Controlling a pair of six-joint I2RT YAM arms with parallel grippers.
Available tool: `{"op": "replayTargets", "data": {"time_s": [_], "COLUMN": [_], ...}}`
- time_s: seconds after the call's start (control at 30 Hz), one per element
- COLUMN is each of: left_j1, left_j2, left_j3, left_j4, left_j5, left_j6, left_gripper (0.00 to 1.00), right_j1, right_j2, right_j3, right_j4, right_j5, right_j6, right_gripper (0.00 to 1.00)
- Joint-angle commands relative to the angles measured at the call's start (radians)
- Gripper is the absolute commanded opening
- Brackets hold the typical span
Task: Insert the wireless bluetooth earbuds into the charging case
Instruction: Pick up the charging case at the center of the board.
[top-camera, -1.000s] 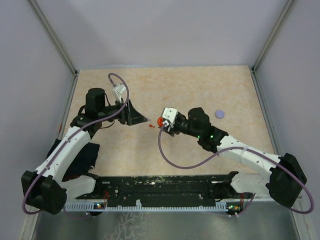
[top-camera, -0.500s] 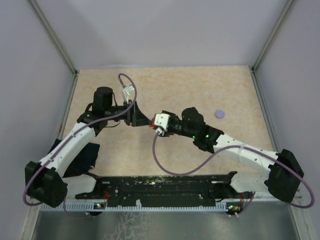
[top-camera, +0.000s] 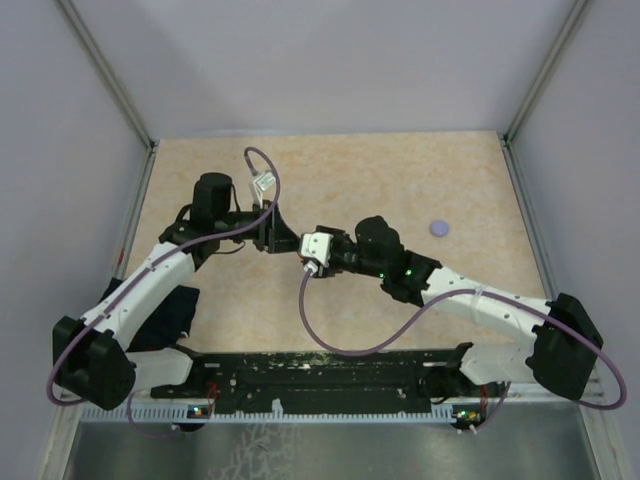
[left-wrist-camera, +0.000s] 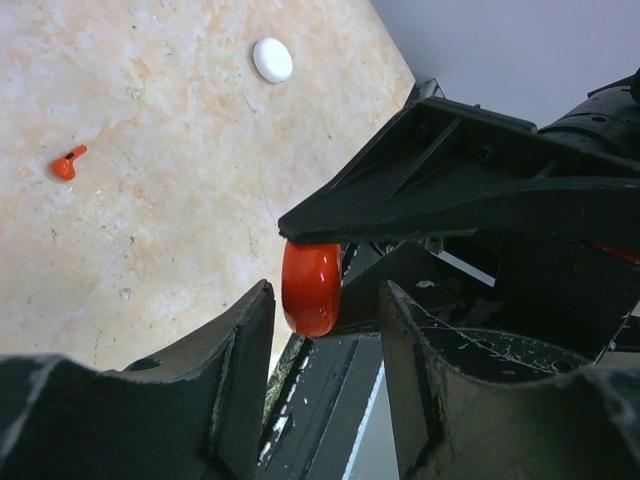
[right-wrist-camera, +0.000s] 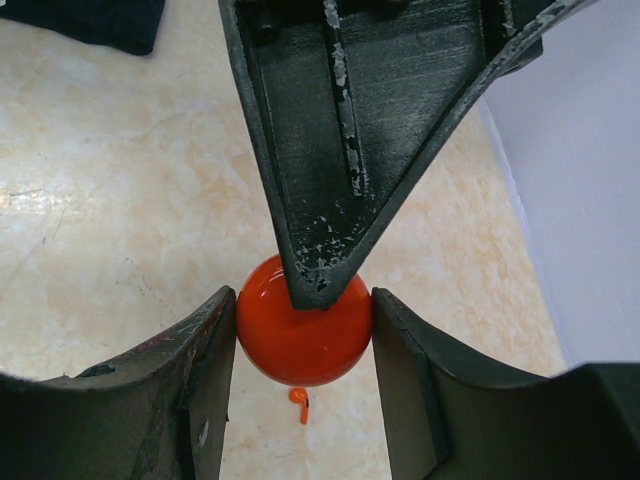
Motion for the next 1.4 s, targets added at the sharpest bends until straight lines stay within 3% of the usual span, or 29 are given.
{"op": "replayTargets", "data": {"time_s": [0.0, 0.33, 0.43, 0.7, 0.9, 1.07, 1.37], "left_j1": [-0.014, -0.037, -0.039, -0.042, -0.041, -0.042, -0.075], "left_j2": [0.006, 0.009, 0.004, -0.016, -0.056, -0.121, -0.240], "left_j3": [0.043, 0.051, 0.057, 0.071, 0.069, -0.002, -0.147], "left_j4": [0.010, -0.002, -0.007, -0.020, -0.003, 0.129, 0.443], "left_j5": [0.014, 0.007, 0.006, -0.002, -0.047, -0.094, -0.083], "left_j6": [0.027, 0.040, 0.046, 0.078, 0.110, 0.126, 0.114], "left_gripper": [0.51, 0.42, 0.33, 0.09, 0.06, 0.04, 0.01], "right_j1": [0.020, 0.033, 0.034, 0.034, 0.022, -0.063, -0.165], "right_j2": [0.001, 0.005, 0.007, -0.027, -0.100, -0.177, -0.280], "right_j3": [0.065, 0.072, 0.072, 0.063, 0.050, 0.019, -0.138], "right_j4": [0.038, 0.052, 0.056, 0.070, 0.026, 0.011, 0.221], "right_j5": [-0.004, -0.008, -0.004, 0.034, 0.094, -0.056, -0.289], "right_j6": [-0.013, -0.007, -0.008, 0.040, 0.130, 0.287, 0.549], "right_gripper": [0.38, 0.38, 0.38, 0.54, 0.69, 0.70, 0.68]}}
